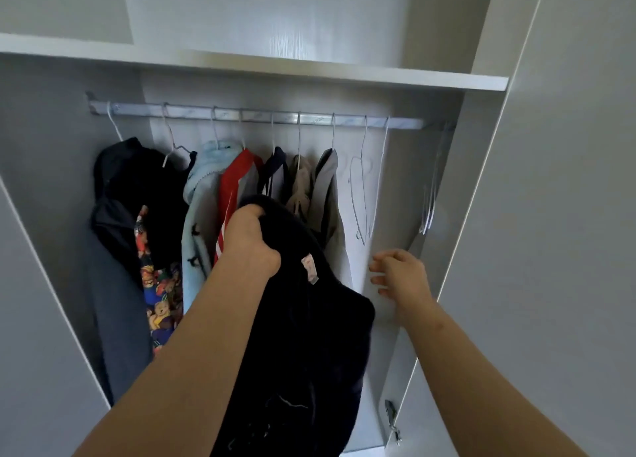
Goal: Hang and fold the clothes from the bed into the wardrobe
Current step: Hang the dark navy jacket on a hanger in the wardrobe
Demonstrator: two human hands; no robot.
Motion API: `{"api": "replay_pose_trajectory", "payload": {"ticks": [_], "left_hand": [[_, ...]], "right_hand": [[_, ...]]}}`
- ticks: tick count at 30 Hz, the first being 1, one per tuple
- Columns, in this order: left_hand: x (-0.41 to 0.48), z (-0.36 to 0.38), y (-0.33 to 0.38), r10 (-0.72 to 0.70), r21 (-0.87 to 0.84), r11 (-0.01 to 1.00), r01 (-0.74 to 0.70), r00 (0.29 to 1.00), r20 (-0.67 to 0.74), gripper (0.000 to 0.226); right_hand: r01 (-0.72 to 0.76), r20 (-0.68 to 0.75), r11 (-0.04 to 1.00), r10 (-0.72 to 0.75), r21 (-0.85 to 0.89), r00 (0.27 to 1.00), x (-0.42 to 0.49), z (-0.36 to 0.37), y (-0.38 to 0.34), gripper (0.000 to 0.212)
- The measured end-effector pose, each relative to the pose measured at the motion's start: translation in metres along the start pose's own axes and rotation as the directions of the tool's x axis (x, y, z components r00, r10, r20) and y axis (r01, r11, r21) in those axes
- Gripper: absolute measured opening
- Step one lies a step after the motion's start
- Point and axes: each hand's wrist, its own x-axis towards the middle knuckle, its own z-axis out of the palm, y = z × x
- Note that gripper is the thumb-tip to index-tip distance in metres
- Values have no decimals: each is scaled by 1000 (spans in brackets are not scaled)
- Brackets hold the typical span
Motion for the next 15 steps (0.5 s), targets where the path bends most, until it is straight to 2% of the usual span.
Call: {"api": "replay_pose_trajectory", "payload": {"ticks": [2, 6, 9, 12, 15], "left_hand": [[14, -1, 0, -10, 14, 1000, 11, 999, -38, 12], [35, 5, 0, 4, 48, 999, -2, 999, -38, 27], [54, 13, 0, 23, 60, 998, -21, 999, -38, 24], [83, 24, -5, 50, 80, 996, -45, 997, -62, 19], [107, 41, -12, 54, 78, 996, -48, 995, -84, 31]], "right_hand": [[-6, -2, 1000, 6, -16, 1000, 12, 9, 5, 26], [20, -10, 1000, -21, -15, 1000, 41, 21, 7, 25], [58, -1, 998, -58, -39, 998, 72, 33, 3, 21], [130, 10, 985, -130, -114, 991, 110, 40, -7, 18], [218, 21, 951, -219, -220, 975, 148, 44, -22, 18]]}}
